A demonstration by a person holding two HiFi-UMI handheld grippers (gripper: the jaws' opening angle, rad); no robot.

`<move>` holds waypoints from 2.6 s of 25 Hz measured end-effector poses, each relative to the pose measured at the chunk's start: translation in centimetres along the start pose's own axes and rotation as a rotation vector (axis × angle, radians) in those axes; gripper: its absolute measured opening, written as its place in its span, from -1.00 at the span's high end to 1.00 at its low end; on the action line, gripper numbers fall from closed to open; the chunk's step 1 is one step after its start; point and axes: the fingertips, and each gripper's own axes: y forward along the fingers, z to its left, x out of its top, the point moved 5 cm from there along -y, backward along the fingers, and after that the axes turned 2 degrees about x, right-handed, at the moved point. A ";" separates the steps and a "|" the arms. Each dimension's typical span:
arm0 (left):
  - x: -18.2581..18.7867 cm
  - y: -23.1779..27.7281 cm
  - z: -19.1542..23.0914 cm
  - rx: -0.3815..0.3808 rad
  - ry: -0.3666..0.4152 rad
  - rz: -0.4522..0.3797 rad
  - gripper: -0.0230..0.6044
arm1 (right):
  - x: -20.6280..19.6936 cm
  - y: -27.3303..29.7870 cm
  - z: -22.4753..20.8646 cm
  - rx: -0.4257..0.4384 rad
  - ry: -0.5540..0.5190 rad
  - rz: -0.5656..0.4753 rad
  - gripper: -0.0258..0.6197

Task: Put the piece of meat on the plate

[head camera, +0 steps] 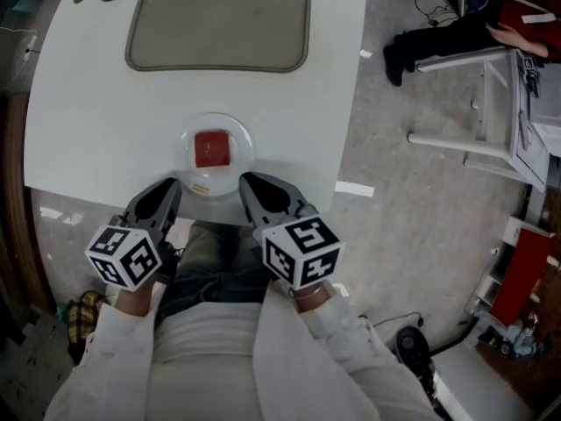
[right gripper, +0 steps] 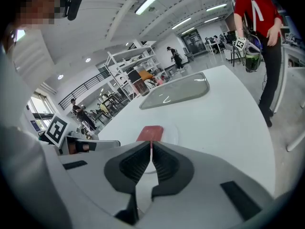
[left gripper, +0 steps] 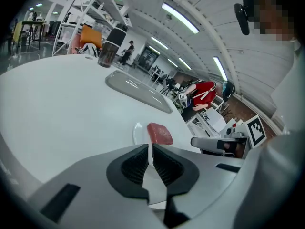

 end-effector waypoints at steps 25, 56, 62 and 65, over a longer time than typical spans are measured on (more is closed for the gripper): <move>-1.0 1.3 0.6 0.037 -0.082 0.036 0.68 | -1.6 0.8 -1.3 -0.045 0.028 0.064 0.86; -1.3 1.1 0.8 0.087 -0.119 0.068 0.66 | -2.1 2.4 -1.2 -0.107 0.092 0.130 0.59; -1.3 0.8 1.2 0.115 -0.109 0.063 0.66 | -2.2 2.6 -0.8 -0.151 0.070 0.141 0.59; -1.3 0.9 1.1 0.119 -0.107 0.051 0.66 | -2.3 2.5 -0.9 -0.148 0.082 0.122 0.59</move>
